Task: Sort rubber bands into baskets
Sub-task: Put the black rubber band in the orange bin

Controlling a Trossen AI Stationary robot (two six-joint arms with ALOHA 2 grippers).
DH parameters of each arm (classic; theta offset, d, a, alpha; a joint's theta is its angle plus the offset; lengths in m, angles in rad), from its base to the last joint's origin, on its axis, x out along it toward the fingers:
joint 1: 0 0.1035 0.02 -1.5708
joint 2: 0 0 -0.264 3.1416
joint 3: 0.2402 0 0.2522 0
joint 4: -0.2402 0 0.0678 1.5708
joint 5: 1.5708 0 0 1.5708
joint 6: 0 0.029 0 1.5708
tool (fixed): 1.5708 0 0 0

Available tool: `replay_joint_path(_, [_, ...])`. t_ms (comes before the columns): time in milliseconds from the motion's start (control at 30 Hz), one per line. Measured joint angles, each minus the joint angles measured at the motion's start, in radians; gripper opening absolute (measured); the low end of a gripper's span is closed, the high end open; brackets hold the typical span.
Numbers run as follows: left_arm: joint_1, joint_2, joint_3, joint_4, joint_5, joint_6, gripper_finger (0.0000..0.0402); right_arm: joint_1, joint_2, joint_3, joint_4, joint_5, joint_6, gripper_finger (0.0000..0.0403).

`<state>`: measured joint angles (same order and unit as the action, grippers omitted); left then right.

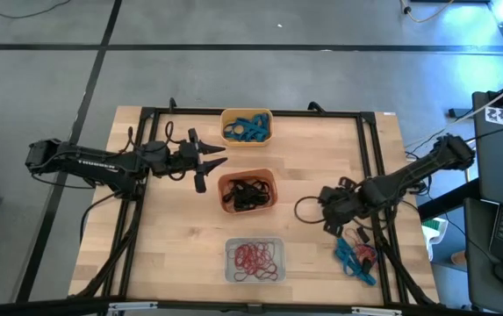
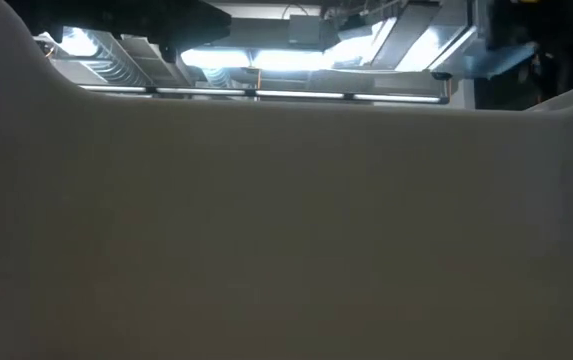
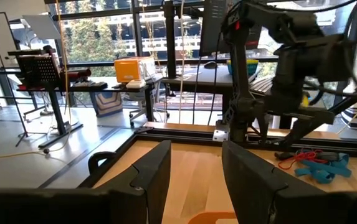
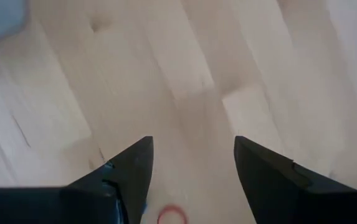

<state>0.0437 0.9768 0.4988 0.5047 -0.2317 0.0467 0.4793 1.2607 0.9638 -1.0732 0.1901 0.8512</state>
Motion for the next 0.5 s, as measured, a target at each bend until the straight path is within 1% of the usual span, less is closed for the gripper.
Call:
replay_joint_path(167, [0.000,0.000,0.000,0.000,0.000,0.000,0.0141,0.045,-0.065,-0.103,-0.003,-0.075,0.160,0.0225])
replay_joint_path(333, [0.000,0.000,0.000,0.001,0.000,0.000,0.0141,0.118,-0.067,-0.161,-0.001,-0.172,0.253,0.0225])
replay_joint_path(500, [0.000,0.000,0.000,0.000,0.000,0.001,0.0141,0.186,-0.066,-0.201,0.001,-0.226,0.336,0.0225])
